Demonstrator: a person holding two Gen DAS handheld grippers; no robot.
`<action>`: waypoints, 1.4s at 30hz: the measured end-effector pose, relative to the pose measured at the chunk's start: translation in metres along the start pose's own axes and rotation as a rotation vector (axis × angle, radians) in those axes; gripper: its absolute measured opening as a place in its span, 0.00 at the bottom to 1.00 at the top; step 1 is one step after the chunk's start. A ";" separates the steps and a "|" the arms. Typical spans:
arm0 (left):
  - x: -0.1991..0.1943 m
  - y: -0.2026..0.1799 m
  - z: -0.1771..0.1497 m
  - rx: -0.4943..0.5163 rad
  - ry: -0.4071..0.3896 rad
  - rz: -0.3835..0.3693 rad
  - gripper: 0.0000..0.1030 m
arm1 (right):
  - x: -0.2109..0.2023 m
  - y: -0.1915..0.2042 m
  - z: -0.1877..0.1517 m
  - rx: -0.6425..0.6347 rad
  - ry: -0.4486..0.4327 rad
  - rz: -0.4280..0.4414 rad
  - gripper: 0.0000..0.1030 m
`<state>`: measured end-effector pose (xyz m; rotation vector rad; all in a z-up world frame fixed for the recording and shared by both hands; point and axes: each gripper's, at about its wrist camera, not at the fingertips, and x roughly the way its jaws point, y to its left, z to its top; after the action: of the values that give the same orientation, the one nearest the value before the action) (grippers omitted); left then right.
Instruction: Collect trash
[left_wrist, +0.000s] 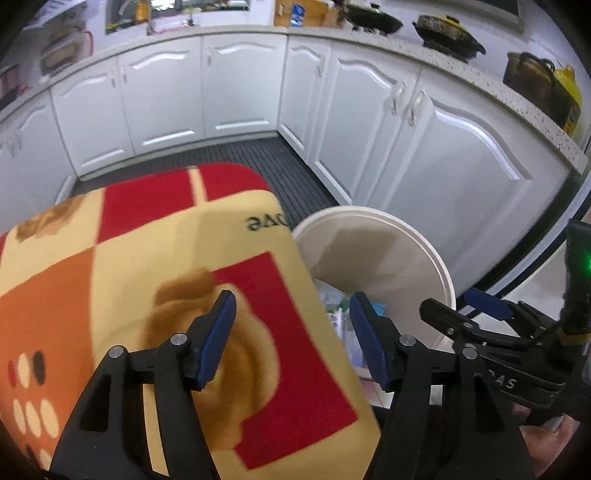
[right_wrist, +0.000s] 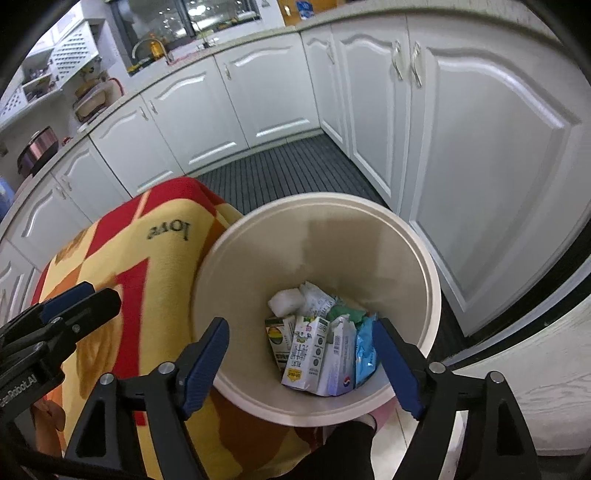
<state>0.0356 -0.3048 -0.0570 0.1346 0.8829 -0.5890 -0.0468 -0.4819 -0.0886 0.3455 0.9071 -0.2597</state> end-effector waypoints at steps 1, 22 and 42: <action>-0.006 0.003 -0.002 -0.004 -0.012 0.013 0.64 | -0.004 0.003 -0.002 -0.005 -0.010 0.003 0.77; -0.123 0.039 -0.042 -0.044 -0.336 0.125 0.66 | -0.103 0.083 -0.026 -0.158 -0.325 -0.022 0.92; -0.153 0.042 -0.052 -0.064 -0.424 0.149 0.66 | -0.141 0.099 -0.036 -0.155 -0.449 -0.002 0.93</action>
<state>-0.0525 -0.1857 0.0209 0.0145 0.4749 -0.4271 -0.1202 -0.3669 0.0220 0.1331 0.4812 -0.2538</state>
